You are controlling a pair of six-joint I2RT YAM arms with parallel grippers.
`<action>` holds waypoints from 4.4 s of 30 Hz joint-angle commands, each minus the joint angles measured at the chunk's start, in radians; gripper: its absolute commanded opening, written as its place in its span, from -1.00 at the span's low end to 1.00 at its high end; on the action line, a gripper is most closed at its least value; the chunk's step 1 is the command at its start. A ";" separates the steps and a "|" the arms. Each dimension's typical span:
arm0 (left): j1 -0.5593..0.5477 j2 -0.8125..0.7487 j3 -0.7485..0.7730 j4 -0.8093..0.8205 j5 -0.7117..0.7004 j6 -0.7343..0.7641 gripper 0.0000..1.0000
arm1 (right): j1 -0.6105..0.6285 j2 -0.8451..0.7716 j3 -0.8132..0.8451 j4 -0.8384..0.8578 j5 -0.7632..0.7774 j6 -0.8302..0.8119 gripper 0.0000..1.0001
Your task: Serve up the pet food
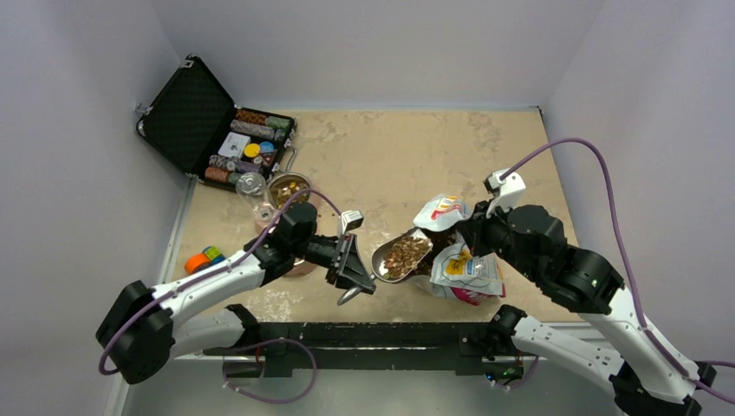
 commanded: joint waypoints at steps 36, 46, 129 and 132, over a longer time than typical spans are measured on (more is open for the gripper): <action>0.157 -0.256 0.168 -0.176 -0.031 -0.139 -1.00 | -0.001 -0.074 0.042 0.048 0.063 0.053 -1.00; 0.316 -0.289 0.181 -0.324 -0.107 -0.113 -1.00 | -0.001 -0.093 0.045 0.036 0.066 0.059 -1.00; 0.499 -0.073 0.468 -1.385 -0.595 -0.775 -1.00 | -0.001 -0.180 -0.033 0.038 0.039 0.064 -1.00; 0.516 -0.003 0.545 -1.455 -0.582 -0.720 -1.00 | -0.001 -0.191 -0.046 0.044 0.038 0.064 -1.00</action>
